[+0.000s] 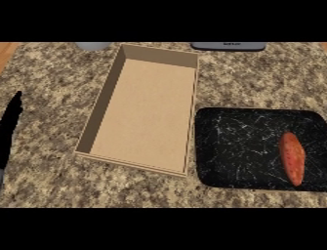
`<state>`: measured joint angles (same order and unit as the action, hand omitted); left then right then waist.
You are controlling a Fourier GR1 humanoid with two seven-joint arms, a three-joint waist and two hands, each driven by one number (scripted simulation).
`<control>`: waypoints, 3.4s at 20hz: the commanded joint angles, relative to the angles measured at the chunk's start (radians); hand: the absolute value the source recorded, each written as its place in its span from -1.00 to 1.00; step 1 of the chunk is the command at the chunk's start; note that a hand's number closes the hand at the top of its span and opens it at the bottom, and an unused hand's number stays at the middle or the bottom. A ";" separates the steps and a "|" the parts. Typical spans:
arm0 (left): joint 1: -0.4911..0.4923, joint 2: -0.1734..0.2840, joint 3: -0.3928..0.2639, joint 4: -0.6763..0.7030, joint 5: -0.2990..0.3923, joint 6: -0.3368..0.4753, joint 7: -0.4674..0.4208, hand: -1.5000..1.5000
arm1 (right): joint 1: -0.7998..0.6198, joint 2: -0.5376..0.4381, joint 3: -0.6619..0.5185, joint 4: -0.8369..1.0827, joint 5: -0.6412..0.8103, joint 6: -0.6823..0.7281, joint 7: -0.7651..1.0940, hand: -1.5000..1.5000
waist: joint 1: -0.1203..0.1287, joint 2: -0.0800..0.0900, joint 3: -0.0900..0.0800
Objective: Pick the sweet potato from the tray and place it in the cardboard box
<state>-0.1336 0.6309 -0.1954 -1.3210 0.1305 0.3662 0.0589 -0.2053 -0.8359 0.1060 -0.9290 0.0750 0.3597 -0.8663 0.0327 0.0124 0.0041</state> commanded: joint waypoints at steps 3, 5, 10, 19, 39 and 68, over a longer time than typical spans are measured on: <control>-0.004 -0.020 0.001 0.032 -0.012 -0.018 -0.027 0.00 | -0.118 -0.063 0.147 0.062 0.213 0.036 -0.104 -1.00 | 0.005 -0.003 -0.003; -0.048 -0.009 0.014 0.067 -0.026 -0.021 -0.014 0.00 | -0.188 -0.078 0.186 0.065 0.252 0.065 -0.059 -1.00 | 0.002 -0.002 -0.003; 0.017 -0.045 0.021 0.054 -0.038 -0.009 -0.059 0.00 | -0.243 -0.054 0.288 0.069 0.373 0.062 -0.013 -1.00 | -0.008 -0.008 -0.004; 0.039 -0.068 0.054 0.002 -0.085 -0.030 0.002 0.00 | -0.335 0.059 0.321 0.119 0.500 0.066 0.087 -1.00 | -0.024 -0.013 -0.004; 0.078 -0.093 0.180 -0.015 -0.139 -0.109 -0.027 0.00 | -0.213 0.052 0.260 -0.020 0.501 0.114 -0.034 -1.00 | -0.033 -0.016 -0.004; 0.065 -0.188 0.241 -0.054 -0.251 -0.184 0.008 0.00 | -0.290 0.328 0.133 0.030 0.762 -0.216 0.211 1.00 | -0.013 -0.010 -0.003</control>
<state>-0.0953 0.4527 0.0462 -1.3493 -0.1174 0.1909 0.0826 -0.4096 -0.5739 0.2602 -0.9774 0.8048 0.2164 -0.6544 0.0055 -0.0029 -0.0083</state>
